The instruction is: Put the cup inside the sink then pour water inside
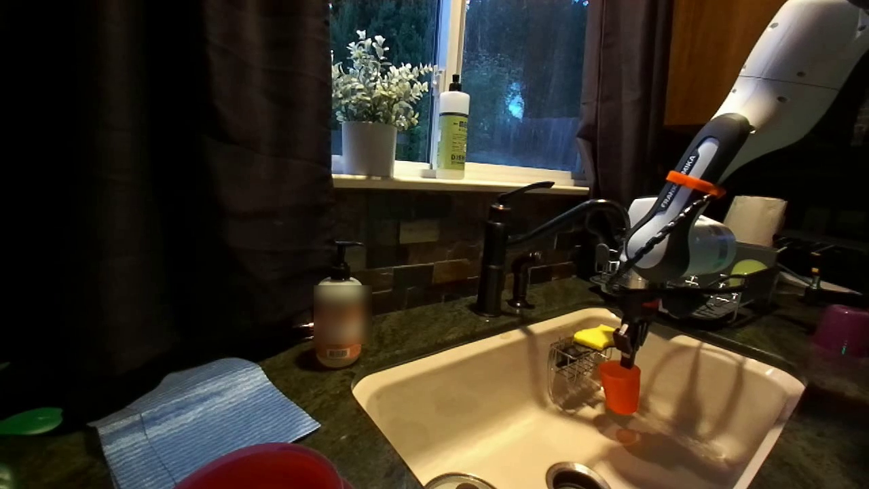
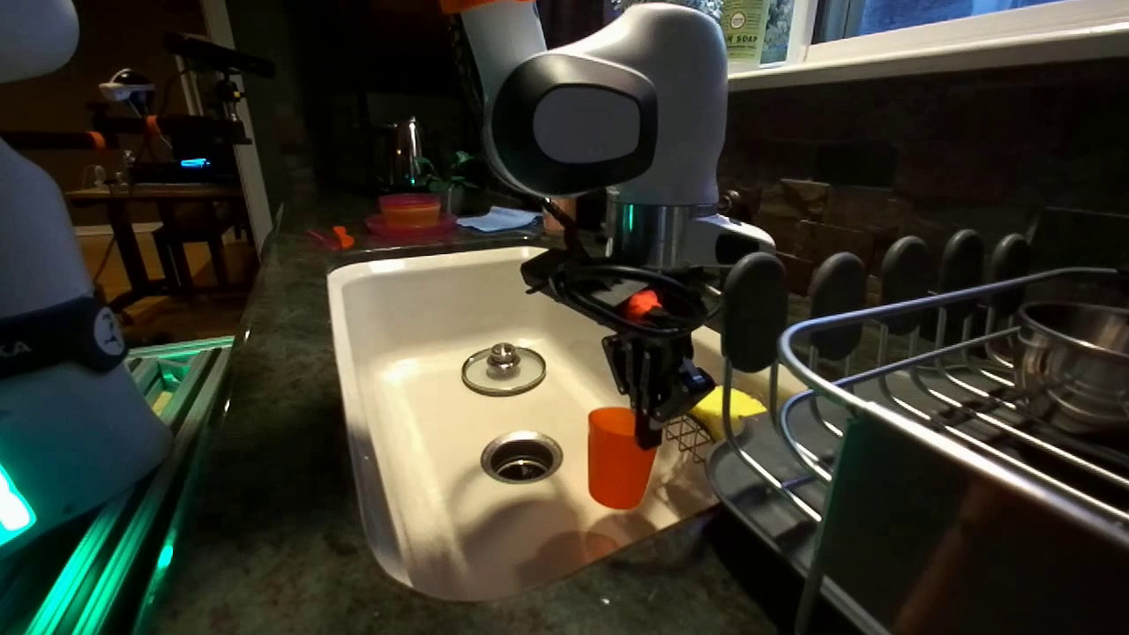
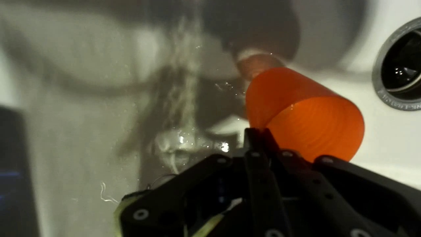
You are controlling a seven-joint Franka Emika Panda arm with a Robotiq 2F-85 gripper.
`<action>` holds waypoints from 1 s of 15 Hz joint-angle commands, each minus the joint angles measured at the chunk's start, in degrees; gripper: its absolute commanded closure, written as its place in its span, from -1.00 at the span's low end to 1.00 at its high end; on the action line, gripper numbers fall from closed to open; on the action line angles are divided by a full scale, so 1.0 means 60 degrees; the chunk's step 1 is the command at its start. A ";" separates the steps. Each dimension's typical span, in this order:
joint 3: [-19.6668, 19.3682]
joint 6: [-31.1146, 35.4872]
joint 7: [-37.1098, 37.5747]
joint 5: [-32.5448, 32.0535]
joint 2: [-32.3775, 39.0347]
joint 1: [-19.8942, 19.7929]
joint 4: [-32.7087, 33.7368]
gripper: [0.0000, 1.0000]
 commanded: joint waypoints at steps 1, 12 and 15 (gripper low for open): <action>-0.0447 0.0908 0.0431 -0.1054 0.0511 0.0404 0.0151 0.98; 0.3248 0.2659 -0.0777 -0.0365 0.1569 -0.3049 0.0155 0.98; 0.3379 0.2486 -0.0535 -0.0363 0.1581 -0.3280 0.0031 0.98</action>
